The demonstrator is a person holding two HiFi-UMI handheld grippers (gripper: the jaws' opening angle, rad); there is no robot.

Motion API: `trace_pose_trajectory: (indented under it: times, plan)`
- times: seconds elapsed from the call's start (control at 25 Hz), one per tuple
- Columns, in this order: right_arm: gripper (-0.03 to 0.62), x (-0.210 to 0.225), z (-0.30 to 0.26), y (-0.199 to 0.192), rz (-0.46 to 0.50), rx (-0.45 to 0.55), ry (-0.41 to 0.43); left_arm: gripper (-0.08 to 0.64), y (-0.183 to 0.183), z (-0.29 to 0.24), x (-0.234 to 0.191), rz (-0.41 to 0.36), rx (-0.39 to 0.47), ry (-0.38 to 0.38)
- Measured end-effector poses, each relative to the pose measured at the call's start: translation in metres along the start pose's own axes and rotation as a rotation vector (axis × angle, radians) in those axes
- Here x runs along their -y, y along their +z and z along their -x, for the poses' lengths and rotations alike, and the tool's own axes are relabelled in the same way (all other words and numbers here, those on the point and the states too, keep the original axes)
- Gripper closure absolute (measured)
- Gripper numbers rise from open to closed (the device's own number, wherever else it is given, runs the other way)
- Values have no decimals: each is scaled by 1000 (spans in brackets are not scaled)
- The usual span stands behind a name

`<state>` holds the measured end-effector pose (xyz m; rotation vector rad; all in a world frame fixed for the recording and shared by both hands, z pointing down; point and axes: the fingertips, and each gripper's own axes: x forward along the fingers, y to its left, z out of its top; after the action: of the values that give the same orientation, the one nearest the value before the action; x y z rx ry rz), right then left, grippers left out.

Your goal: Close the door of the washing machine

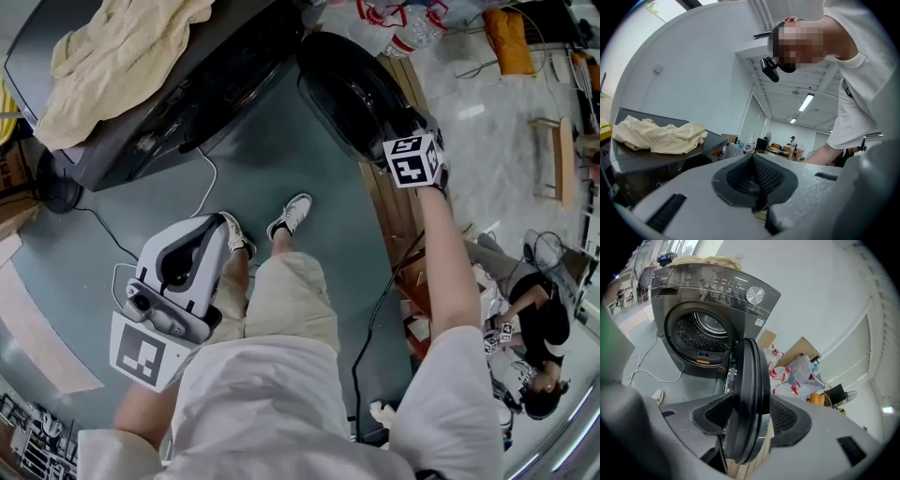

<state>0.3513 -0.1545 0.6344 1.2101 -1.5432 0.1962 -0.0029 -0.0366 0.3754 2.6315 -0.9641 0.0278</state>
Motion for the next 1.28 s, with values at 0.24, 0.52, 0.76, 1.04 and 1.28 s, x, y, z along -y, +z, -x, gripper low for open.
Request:
trace_pose_trajectory:
  times: [0.24,0.52,0.76,1.04,1.28]
  plan:
    - [350,-23,13,6,-43,32,27,555,-1,11,-2,7,4,0]
    - [351,-58,28,17,-103,92,44,555,-1,20,-4,16,16,5]
    - [347,-90,38,34,-145,149,61,555,-1,27,-15,20,19,28]
    - [342,-118,46,54,-227,193,73,555,-3,34,-26,33,25,54]
    - [328,-144,50,72,-250,210,138,555,-4,39,-34,44,30,76]
